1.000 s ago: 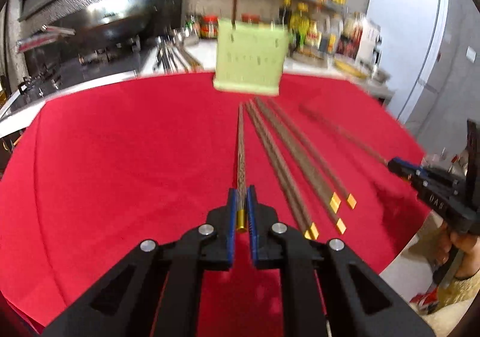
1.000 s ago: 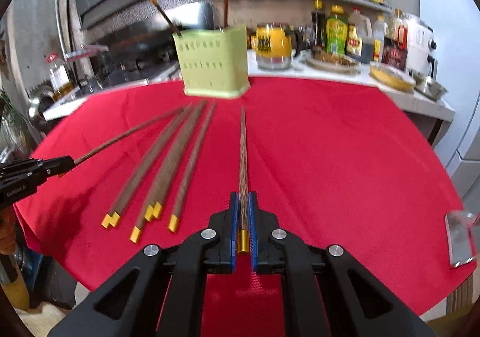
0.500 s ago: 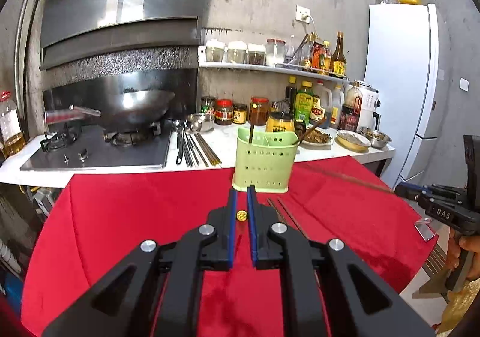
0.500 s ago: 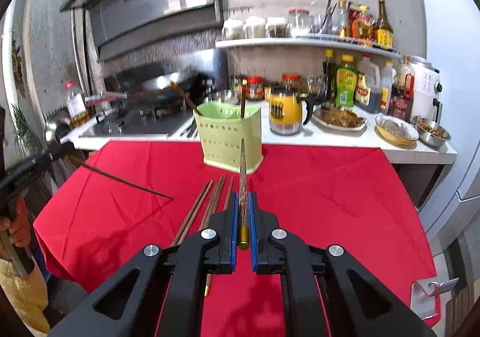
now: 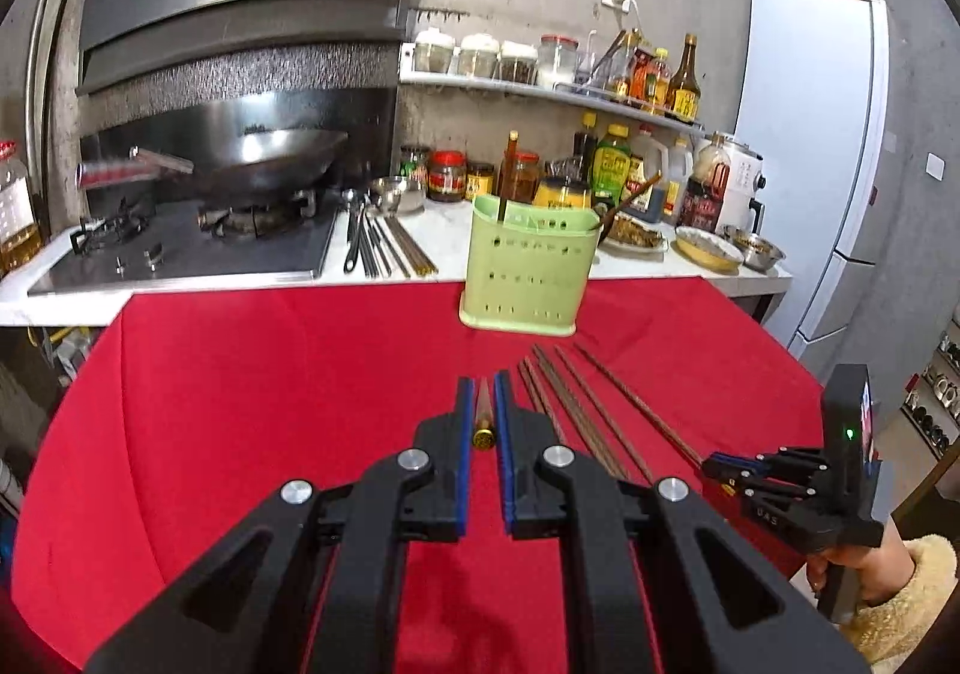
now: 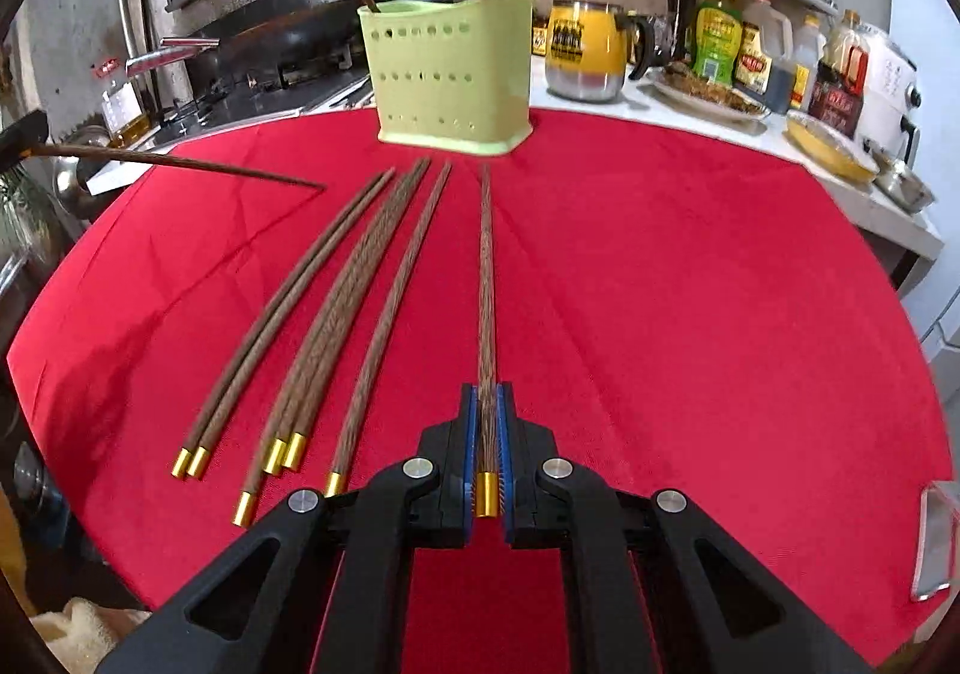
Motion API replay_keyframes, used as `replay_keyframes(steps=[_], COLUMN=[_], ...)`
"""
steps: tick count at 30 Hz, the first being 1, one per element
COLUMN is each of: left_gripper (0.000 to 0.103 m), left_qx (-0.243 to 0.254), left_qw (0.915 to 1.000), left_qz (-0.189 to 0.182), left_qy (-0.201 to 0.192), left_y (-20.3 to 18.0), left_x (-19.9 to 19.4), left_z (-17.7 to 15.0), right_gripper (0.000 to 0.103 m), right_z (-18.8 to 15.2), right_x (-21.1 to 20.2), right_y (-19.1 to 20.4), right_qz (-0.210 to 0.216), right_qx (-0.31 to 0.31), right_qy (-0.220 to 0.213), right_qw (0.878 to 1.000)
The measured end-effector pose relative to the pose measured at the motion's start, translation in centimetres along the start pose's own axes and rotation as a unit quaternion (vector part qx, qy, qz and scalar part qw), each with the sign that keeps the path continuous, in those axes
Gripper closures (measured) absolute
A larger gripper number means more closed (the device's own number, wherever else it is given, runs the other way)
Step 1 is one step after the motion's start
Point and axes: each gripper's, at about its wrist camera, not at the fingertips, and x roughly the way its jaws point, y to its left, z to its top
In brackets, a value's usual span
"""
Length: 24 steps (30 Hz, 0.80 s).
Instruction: Organize utensils
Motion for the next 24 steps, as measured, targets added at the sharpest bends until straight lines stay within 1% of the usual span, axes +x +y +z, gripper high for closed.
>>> replay_keyframes(steps=[2,5,7,11,14,16,21,22,24], left_gripper=[0.096,0.096,0.096,0.096,0.096,0.096,0.096,0.096,0.096], left_qx=[-0.001,-0.003,-0.003,0.000,0.001,0.002,0.002,0.003,0.003], left_qw=[1.0000,1.0000,1.0000,0.9999,0.9999,0.9999,0.9999,0.9999,0.9999], left_qz=[0.002,0.003,0.004,0.006,0.005,0.005,0.007,0.007,0.007], left_qy=[0.004,0.007,0.008,0.011,0.013,0.013,0.011,0.011,0.011], left_y=[0.0,0.0,0.0,-0.1,-0.3,-0.3,-0.3,-0.3,-0.3], left_x=[0.1,0.1,0.1,0.3,0.5,0.5,0.4,0.4,0.3], left_z=[-0.5,-0.8,-0.9,-1.0,-0.9,-0.9,-1.0,-1.0,-1.0], right_gripper=[0.094,0.090,0.080,0.080,0.081,0.086,0.087,0.096,0.096], right_z=[-0.3,-0.7,-1.1,-1.4,-1.4,-1.5,-2.2,-2.2,-2.2], right_x=[0.1,0.0,-0.3,-0.3,-0.3,-0.5,-1.1,-1.1,-1.2], right_y=[-0.1,0.0,0.2,0.2,0.0,0.1,0.2,0.3,0.4], right_qz=[0.000,-0.003,-0.007,-0.012,-0.011,-0.012,-0.012,-0.013,-0.016], right_qx=[-0.002,-0.007,-0.013,-0.008,0.000,0.001,0.006,0.005,0.006], right_qy=[0.001,-0.002,-0.004,-0.015,-0.019,-0.019,-0.021,-0.022,-0.022], right_qw=[1.000,1.000,1.000,1.000,1.000,1.000,1.000,1.000,1.000])
